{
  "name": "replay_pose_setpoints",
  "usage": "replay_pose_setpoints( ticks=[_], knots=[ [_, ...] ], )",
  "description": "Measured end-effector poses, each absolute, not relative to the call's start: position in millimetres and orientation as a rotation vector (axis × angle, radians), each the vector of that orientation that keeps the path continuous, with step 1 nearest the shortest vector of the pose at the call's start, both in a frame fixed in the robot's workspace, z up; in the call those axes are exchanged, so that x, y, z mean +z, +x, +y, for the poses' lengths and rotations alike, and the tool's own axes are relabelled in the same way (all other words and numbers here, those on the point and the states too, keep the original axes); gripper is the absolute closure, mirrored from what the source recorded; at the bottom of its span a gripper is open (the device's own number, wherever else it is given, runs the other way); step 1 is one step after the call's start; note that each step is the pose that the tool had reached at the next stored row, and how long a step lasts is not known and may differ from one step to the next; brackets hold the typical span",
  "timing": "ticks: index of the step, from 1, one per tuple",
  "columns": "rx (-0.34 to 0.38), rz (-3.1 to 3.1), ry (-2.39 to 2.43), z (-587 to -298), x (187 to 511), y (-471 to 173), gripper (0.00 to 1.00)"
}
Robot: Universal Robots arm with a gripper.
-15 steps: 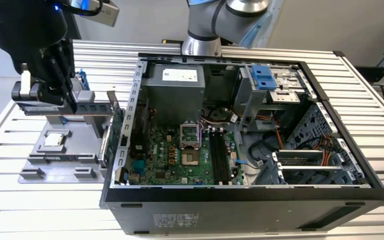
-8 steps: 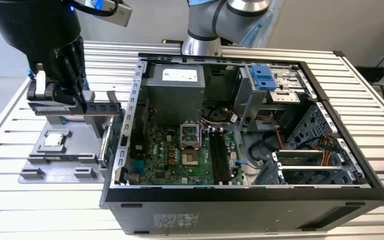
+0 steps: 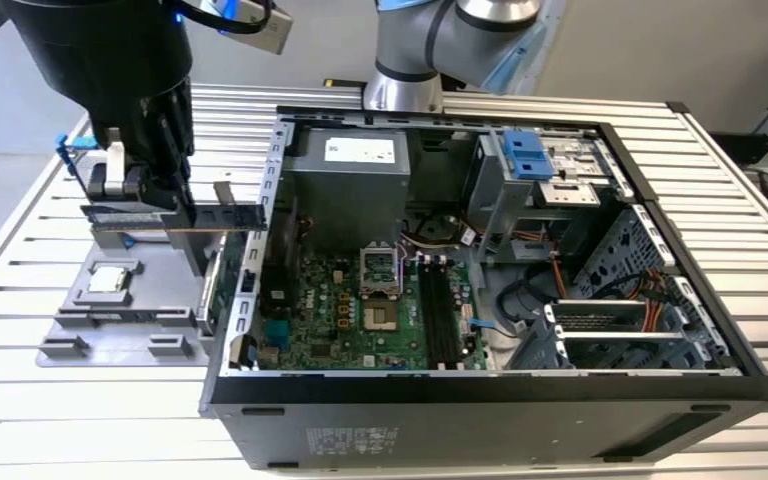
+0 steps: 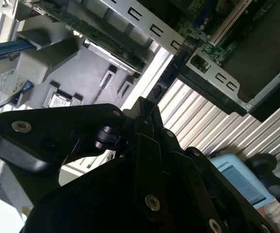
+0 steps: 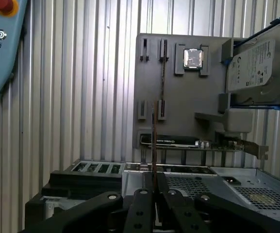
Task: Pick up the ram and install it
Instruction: 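Pick up the ram and move it above insertion slot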
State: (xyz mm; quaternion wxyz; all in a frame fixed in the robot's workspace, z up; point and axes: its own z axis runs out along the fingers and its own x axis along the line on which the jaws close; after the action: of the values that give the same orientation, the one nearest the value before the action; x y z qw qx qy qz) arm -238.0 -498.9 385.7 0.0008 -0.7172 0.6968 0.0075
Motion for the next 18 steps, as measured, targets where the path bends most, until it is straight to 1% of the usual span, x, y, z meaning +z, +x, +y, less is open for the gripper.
replay_pose_setpoints(
  ticks=[18],
  knots=[
    [0.024, 2.178, -2.262, -498.4, 385.7, -197.2, 1.00]
  ],
)
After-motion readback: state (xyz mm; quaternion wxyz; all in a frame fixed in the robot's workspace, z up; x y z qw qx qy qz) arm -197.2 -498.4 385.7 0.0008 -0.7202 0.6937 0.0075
